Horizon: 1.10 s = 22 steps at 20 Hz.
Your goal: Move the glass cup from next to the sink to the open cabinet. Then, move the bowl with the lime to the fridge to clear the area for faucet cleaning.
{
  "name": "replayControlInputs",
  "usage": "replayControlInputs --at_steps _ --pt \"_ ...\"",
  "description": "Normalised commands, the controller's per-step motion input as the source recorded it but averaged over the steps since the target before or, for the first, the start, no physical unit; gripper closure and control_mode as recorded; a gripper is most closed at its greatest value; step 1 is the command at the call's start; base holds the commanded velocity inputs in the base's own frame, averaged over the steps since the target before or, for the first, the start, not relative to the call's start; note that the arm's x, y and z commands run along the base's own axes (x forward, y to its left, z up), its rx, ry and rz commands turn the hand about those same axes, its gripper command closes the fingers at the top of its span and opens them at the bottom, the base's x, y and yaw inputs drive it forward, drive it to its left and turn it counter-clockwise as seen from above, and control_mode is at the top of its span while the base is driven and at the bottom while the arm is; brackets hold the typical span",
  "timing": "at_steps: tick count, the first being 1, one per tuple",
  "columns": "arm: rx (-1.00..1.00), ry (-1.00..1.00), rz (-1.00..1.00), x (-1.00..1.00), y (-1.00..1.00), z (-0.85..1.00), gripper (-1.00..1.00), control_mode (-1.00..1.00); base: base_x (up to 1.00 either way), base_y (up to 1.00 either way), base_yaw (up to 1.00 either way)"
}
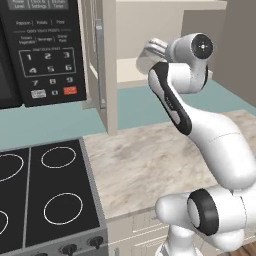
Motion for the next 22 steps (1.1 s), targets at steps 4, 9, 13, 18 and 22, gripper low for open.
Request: replayControlInputs --at_steps 4,9,13,18,22 --pt "0.00 0.09 -0.08 1.00 0.09 0.00 1.00 -1.00 0.00 0.00 0.00" --pt "-0.03 0.25 -0.03 0.80 0.01 -0.18 1.00 -1.00 0.00 0.00 0.00" --pt "-0.07 0.32 0.00 0.63 0.00 -0.36 1.00 -1.00 0.00 0.00 0.00" --pt "-0.01 0.12 0.00 0.46 0.00 -0.13 1.00 -1.00 0.00 0.00 0.00" --pt "0.00 0.01 0.00 0.11 0.02 0.00 -1.00 -1.00 0.00 0.00 0.00"
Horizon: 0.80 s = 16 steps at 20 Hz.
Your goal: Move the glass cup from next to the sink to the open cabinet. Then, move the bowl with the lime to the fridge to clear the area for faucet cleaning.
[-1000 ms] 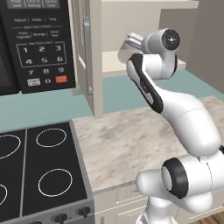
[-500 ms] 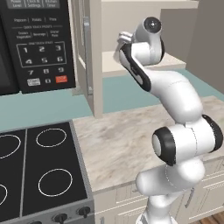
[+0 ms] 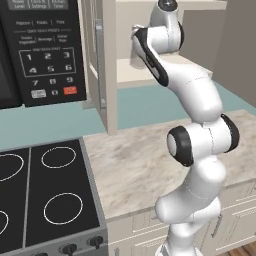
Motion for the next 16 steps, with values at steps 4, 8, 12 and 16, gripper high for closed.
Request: replayControlInputs --at_steps 4,8,12,16 --pt "0.00 -0.08 -0.01 -0.08 0.00 0.00 -1.00 -1.00 0.00 0.00 0.00" --pt "0.00 -0.29 0.00 -0.82 -0.11 -0.04 -1.00 -1.00 0.00 0.00 0.00" --pt "0.00 -0.41 0.00 -1.00 -0.55 -0.79 -1.00 -1.00 0.00 0.00 0.00" --pt "0.00 -0.31 0.00 -1.00 -0.61 -1.00 -1.00 -1.00 0.00 0.00 0.00"
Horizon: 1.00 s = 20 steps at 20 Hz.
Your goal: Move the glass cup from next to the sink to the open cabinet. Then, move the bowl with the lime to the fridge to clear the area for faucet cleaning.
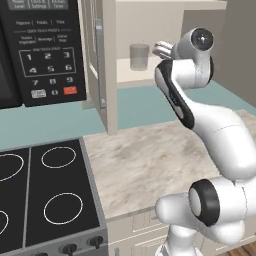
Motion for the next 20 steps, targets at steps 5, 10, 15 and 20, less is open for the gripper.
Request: replayControlInputs --at_steps 5,10,15,20 --pt "-0.06 -0.02 0.06 -1.00 -0.53 -1.00 -1.00 -1.00 0.00 0.00 0.00" --pt "-0.06 0.10 0.13 -1.00 -0.35 -0.95 -1.00 -1.00 0.00 0.00 0.00" --pt "-0.02 0.06 0.11 -0.40 -0.07 -0.34 -1.00 1.00 -0.60 0.00 0.28" --pt "0.00 0.00 0.00 0.00 0.00 0.00 -1.00 1.00 -0.54 0.00 0.73"
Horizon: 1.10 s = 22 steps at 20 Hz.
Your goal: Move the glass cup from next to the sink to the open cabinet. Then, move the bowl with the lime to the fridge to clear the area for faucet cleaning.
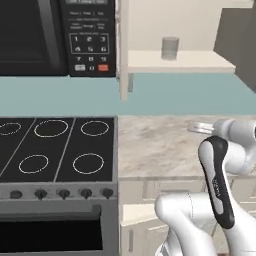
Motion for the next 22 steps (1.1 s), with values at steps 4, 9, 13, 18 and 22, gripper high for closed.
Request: replayControlInputs --at_steps 4,9,13,18,22 --pt "0.00 0.00 0.00 0.00 0.00 0.00 -1.00 1.00 -0.31 0.29 0.80" --pt "0.00 0.00 0.00 0.00 0.00 0.00 -1.00 1.00 -0.37 0.67 0.76" --pt "0.00 0.00 0.00 0.00 0.00 0.00 -1.00 1.00 -0.25 0.80 0.75" --pt "0.00 0.00 0.00 0.00 0.00 0.00 -1.00 1.00 0.16 0.74 0.70" --pt "0.00 0.00 0.00 0.00 0.00 0.00 -1.00 1.00 0.98 0.58 0.46"
